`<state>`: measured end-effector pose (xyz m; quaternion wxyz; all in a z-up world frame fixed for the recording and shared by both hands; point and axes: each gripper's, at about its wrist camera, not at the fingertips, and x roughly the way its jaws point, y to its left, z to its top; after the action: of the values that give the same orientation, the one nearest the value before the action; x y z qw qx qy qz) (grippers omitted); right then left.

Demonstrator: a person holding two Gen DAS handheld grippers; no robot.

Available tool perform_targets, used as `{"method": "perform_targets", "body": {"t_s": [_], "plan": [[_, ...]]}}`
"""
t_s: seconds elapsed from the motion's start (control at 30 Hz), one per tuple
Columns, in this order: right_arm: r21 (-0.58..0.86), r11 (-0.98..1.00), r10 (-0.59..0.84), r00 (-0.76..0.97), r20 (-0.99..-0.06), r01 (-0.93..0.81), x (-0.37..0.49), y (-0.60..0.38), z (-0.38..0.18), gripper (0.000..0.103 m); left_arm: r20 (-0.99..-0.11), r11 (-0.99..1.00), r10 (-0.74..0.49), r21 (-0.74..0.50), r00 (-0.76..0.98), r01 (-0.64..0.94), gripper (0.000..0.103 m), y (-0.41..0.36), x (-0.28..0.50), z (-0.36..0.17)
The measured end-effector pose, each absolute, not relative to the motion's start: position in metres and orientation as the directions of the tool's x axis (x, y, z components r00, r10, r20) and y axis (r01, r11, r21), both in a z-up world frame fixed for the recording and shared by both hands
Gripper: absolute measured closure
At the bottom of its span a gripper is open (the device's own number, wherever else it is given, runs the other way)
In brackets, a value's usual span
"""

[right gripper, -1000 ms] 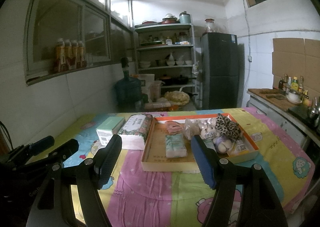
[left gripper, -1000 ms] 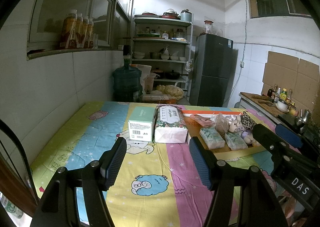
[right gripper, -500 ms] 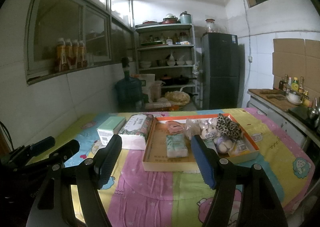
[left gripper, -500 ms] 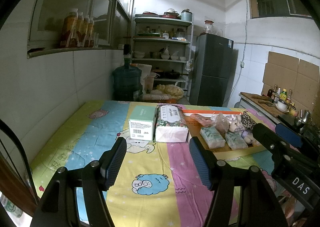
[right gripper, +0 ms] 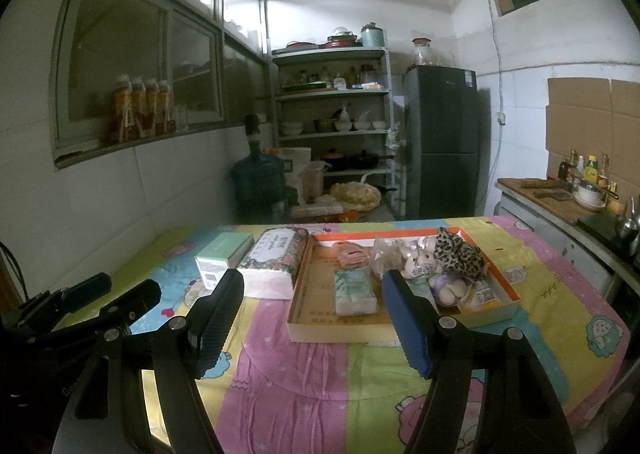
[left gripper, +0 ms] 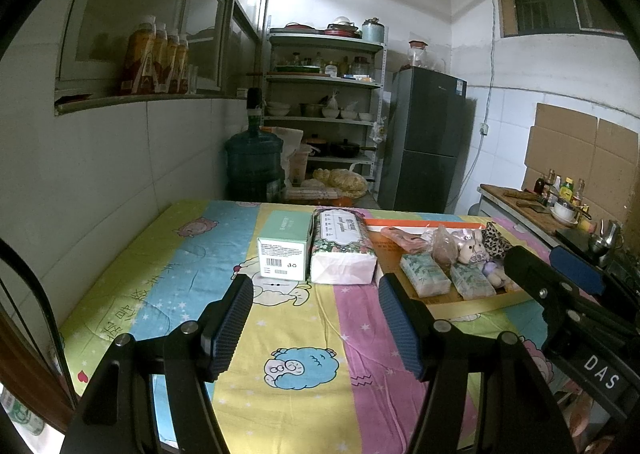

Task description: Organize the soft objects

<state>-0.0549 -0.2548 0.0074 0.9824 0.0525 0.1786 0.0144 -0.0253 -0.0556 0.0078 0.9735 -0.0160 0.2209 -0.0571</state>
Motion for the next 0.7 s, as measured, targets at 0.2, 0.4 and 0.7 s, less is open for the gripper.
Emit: {"method": "perform_targets", "body": {"t_s": [0.2, 0.4, 0.7], "plan": [[0.108, 0.994, 0.048, 0.936, -0.350, -0.010, -0.0545, -0.2550, 0.0073, 0.030, -0.428, 0.993, -0.119, -0.057, 0.896, 0.105, 0.038, -0.0550, -0.0246, 0.0080], [0.106, 0.994, 0.048, 0.936, -0.348, -0.012, -0.0567, -0.2512, 0.0079, 0.030, -0.428, 0.993, -0.119, -0.057, 0.896, 0.105, 0.038, -0.0543, -0.0242, 0.0082], [0.105, 0.994, 0.049, 0.937, -0.347, -0.013, -0.0571, -0.2501, 0.0081, 0.030, -0.428, 0.993, -0.120, -0.058, 0.896, 0.105, 0.038, -0.0548, -0.0248, 0.0075]]}}
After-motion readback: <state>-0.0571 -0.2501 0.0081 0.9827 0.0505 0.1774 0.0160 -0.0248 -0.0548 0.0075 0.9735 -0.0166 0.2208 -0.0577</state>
